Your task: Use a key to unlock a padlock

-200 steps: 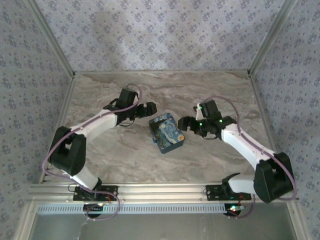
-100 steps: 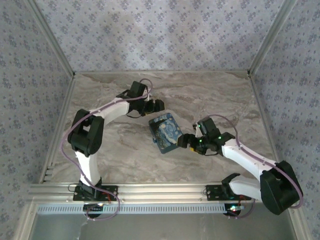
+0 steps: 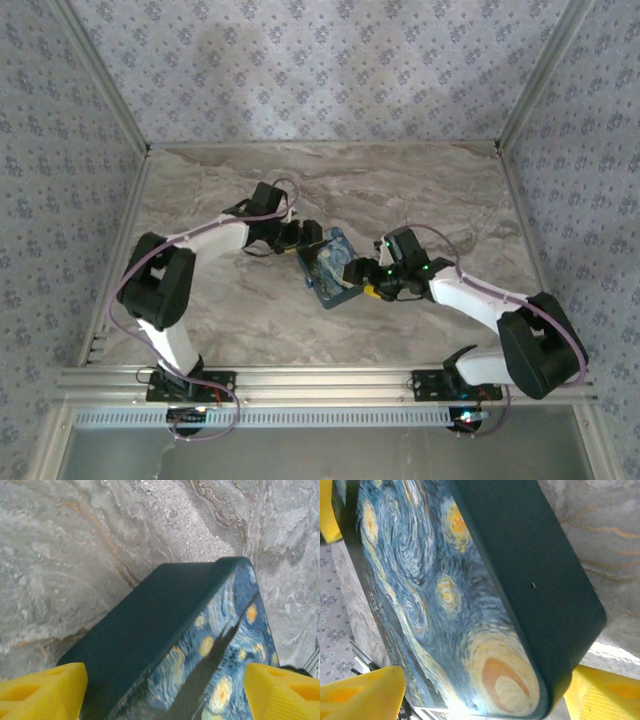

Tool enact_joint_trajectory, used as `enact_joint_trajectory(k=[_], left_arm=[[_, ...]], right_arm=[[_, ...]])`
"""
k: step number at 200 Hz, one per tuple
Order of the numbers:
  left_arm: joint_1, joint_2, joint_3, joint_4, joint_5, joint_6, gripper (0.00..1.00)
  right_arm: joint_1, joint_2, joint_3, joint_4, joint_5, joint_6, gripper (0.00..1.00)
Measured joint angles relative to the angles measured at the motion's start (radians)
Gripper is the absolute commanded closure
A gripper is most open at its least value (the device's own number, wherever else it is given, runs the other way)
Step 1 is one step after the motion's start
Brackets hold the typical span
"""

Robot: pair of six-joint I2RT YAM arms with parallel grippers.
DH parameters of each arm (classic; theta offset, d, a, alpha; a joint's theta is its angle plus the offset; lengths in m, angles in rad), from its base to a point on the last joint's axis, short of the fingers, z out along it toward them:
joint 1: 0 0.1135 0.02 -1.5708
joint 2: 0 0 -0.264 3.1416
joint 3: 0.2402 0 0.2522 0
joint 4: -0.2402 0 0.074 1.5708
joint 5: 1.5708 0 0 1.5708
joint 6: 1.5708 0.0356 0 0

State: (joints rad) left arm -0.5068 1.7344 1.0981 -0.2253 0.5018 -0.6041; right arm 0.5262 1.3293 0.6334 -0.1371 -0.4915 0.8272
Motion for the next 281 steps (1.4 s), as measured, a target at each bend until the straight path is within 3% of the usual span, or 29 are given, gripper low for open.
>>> enact_joint_trajectory(k=[44, 87, 175, 281], left_arm=[[0.003, -0.132, -0.117, 0.029, -0.051, -0.026, 0.19], [-0.001, -0.188, -0.188, 0.051, -0.097, -0.061, 0.20], [-0.048, -0.205, -0.258, 0.122, -0.171, -0.156, 0.22], [-0.079, -0.125, -0.219, 0.177, -0.177, -0.210, 0.22]], right_arm=[[-0.011, 0.087, 0.072, -0.001, 0.000, -0.001, 0.19], [-0.051, 0.195, 0.166, 0.003, 0.001, -0.018, 0.27], [-0.104, 0.367, 0.350, -0.003, 0.013, -0.080, 0.38], [-0.162, 0.492, 0.513, -0.013, 0.005, -0.141, 0.37]])
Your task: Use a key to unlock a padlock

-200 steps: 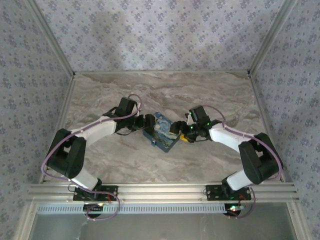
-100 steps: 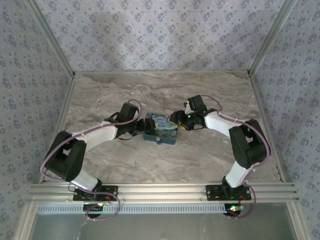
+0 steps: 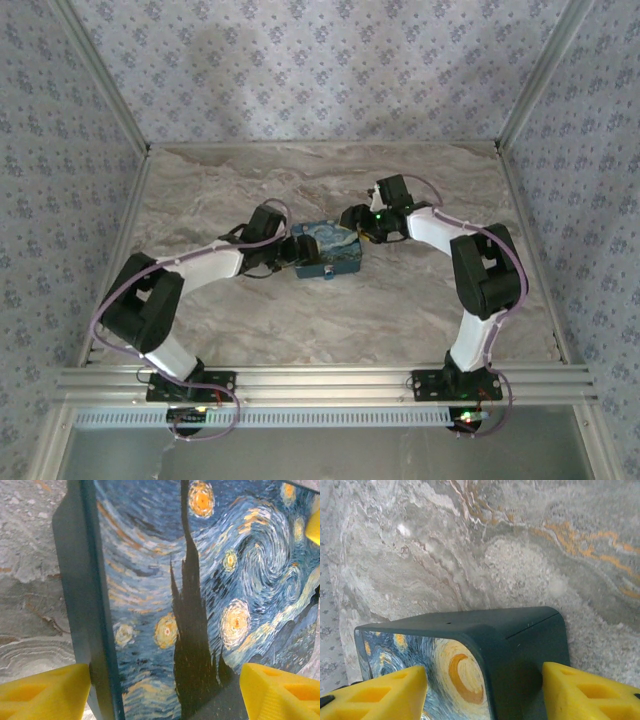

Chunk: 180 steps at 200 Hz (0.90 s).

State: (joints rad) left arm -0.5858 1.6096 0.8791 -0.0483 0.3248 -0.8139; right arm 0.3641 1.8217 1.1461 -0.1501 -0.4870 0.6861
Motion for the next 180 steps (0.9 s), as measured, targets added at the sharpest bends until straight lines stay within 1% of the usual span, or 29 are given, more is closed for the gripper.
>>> enact_joint_trajectory(k=[38, 63, 106, 140, 180], left_arm=[[0.000, 0.035, 0.033, 0.002, 0.000, 0.000, 0.20], [0.000, 0.037, 0.035, 0.004, -0.001, 0.000, 0.19], [0.000, 0.031, 0.029, 0.023, -0.019, -0.009, 0.15], [0.002, -0.029, -0.012, 0.035, -0.041, -0.011, 0.14], [0.016, -0.136, -0.061, 0.017, -0.075, -0.010, 0.13]], right_arm=[[-0.015, 0.015, 0.017, -0.010, -0.003, -0.014, 0.34], [-0.017, 0.025, 0.035, -0.022, -0.010, -0.024, 0.29], [-0.022, 0.024, 0.037, -0.049, -0.024, -0.034, 0.24], [-0.025, 0.010, 0.037, -0.072, -0.034, -0.048, 0.22], [-0.038, -0.062, 0.027, -0.109, -0.029, -0.078, 0.21]])
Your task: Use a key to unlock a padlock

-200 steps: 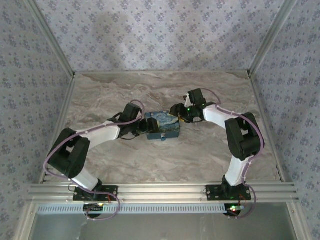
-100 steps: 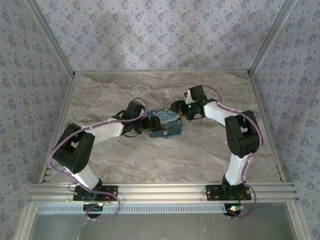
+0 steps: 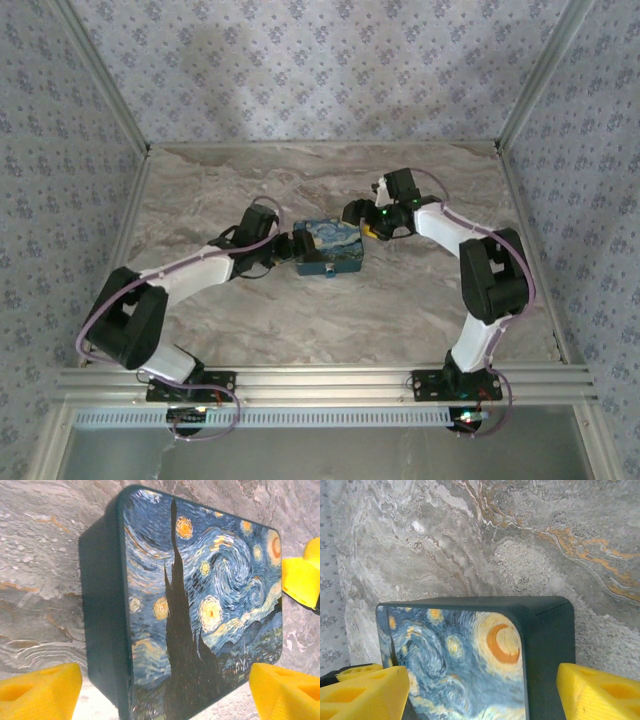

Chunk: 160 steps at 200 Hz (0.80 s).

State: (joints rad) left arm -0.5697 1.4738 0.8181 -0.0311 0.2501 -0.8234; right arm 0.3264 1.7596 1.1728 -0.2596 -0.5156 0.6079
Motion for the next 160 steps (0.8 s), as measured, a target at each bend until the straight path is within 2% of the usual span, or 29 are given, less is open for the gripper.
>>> enact_joint_trajectory(k=[51, 83, 125, 160], left_arm=[[0.007, -0.171, -0.056, -0.106, -0.076, 0.002, 0.15], [0.007, -0.330, -0.078, -0.251, -0.171, -0.007, 0.20], [0.007, -0.508, -0.128, -0.473, -0.315, -0.058, 0.34], [0.036, -0.509, -0.185, -0.568, -0.379, -0.090, 0.43]], right_arm=[[-0.008, -0.100, -0.038, -0.048, 0.037, -0.044, 0.23], [0.013, -0.209, -0.075, -0.084, 0.100, -0.100, 0.31], [0.137, -0.380, -0.122, -0.105, 0.180, -0.195, 0.37], [0.228, -0.462, -0.172, -0.111, 0.197, -0.231, 0.41]])
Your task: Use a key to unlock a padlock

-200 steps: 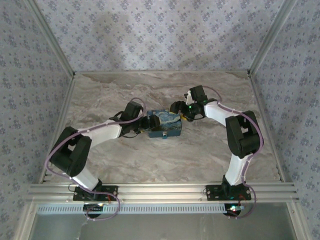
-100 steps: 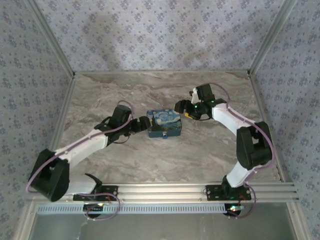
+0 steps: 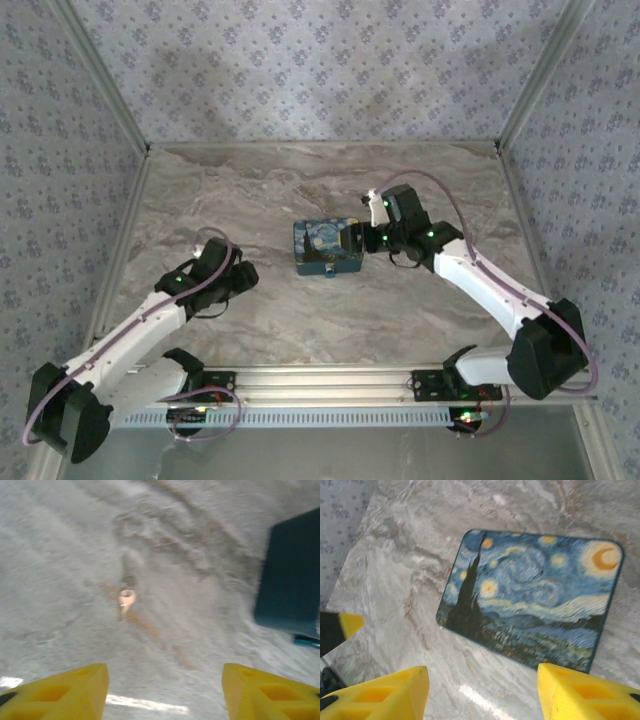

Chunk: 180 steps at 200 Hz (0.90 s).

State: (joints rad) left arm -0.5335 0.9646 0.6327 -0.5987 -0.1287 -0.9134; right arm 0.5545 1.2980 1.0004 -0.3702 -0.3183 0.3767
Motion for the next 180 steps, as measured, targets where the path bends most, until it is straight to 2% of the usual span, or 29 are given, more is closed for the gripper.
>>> enact_joint_trajectory(k=[35, 88, 146, 180], left_arm=[[0.055, 0.123, -0.005, -0.003, -0.022, 0.007, 0.47], [0.117, 0.336, 0.083, 0.027, -0.018, 0.050, 0.53], [0.123, 0.497, 0.153, 0.076, 0.003, 0.087, 0.58], [0.123, 0.560, 0.161, 0.086, 0.009, 0.094, 0.65]], right_arm=[[0.067, -0.043, -0.036, -0.005, 0.011, -0.008, 0.41], [0.075, -0.050, -0.076, -0.005, 0.028, -0.008, 0.41], [0.074, -0.049, -0.087, -0.004, 0.039, -0.008, 0.41], [0.073, -0.049, -0.087, -0.004, 0.040, -0.008, 0.41]])
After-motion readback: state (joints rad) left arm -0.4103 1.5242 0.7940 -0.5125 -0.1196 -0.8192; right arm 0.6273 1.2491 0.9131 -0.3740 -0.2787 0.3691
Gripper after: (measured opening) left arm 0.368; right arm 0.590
